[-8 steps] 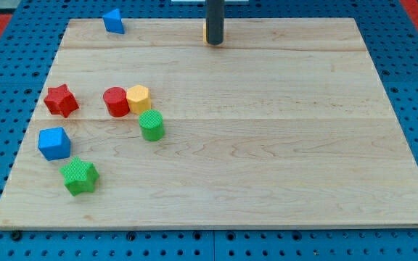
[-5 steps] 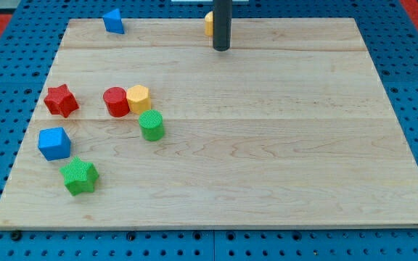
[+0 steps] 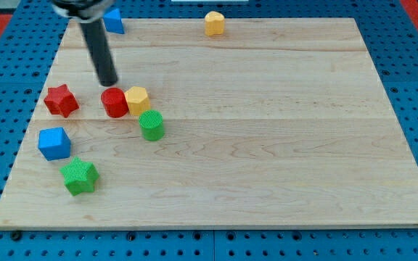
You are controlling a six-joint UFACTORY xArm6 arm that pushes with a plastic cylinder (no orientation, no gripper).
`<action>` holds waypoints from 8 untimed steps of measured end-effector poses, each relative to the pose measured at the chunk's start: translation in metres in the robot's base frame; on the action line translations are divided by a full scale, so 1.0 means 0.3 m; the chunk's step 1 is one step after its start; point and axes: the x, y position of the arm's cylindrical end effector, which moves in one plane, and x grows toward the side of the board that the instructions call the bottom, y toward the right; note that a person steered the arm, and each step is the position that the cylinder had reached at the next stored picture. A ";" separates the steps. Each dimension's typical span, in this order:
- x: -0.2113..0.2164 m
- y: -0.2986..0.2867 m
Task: Move green circle towards top right corner of the board
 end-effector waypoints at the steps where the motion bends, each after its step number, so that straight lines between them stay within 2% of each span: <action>1: 0.125 -0.002; 2: 0.335 -0.045; 3: 0.394 0.260; 4: 0.293 0.610; 5: 0.013 0.694; 6: -0.133 1.003; 8: -0.153 1.109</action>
